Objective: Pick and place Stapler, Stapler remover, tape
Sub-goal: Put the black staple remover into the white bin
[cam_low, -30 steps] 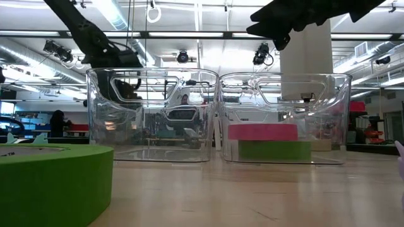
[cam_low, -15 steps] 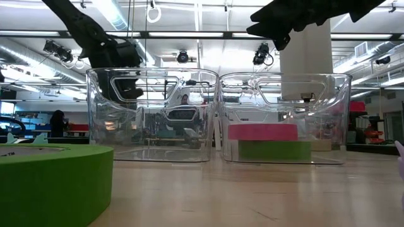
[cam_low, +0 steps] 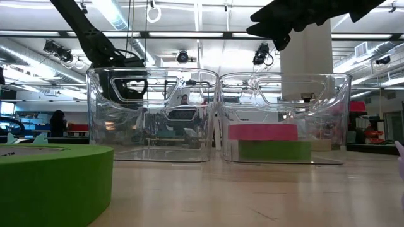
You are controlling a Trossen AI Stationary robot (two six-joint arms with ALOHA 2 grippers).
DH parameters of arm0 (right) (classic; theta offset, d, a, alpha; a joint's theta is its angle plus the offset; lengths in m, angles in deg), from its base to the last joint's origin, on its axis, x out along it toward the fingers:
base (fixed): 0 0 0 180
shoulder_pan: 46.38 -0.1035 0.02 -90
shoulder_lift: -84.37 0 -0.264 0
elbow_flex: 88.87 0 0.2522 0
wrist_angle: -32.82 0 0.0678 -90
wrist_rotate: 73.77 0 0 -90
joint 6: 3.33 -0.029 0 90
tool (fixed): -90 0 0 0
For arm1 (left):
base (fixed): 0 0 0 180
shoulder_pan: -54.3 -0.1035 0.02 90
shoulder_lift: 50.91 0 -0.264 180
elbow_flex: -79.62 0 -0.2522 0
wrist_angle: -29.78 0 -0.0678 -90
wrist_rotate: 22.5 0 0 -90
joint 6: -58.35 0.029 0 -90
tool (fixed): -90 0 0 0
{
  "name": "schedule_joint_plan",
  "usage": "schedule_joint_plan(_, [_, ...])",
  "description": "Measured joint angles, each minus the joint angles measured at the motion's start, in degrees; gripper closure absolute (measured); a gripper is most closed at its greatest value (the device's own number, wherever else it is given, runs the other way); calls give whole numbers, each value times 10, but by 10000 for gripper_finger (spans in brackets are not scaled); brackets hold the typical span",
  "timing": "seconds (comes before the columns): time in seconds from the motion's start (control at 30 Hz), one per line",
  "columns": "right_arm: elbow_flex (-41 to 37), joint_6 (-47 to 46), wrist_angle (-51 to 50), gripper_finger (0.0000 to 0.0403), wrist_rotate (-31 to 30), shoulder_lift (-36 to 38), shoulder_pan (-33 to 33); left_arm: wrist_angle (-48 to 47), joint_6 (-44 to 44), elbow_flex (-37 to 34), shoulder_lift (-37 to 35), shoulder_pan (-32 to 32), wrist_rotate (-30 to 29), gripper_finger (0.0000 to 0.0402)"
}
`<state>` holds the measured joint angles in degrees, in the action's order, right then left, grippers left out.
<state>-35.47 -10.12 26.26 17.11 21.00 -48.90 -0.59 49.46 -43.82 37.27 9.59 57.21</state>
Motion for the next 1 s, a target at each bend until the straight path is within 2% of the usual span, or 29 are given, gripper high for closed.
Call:
schedule_joint_plan(0.17, [0,0,0,240,0,0,0,28,12,0,30,0,-20,147])
schedule_joint_plan(0.27, [0,0,0,240,0,0,0,46,21,0,45,0,-22,166])
schedule_joint_plan(0.37, [0,0,0,240,0,0,0,47,21,0,52,-1,-22,224])
schedule_joint_plan(0.5, [0,0,0,240,0,0,0,44,18,0,52,-1,-19,359])
schedule_joint_plan(0.53, [0,0,0,240,0,0,0,45,15,0,52,-1,-20,376])
schedule_joint_plan(0.7, [0,0,1,240,0,0,0,44,9,0,52,-1,2,397])
schedule_joint_plan(1.0, [0,1,0,240,-1,-3,0,40,6,0,47,0,19,399])
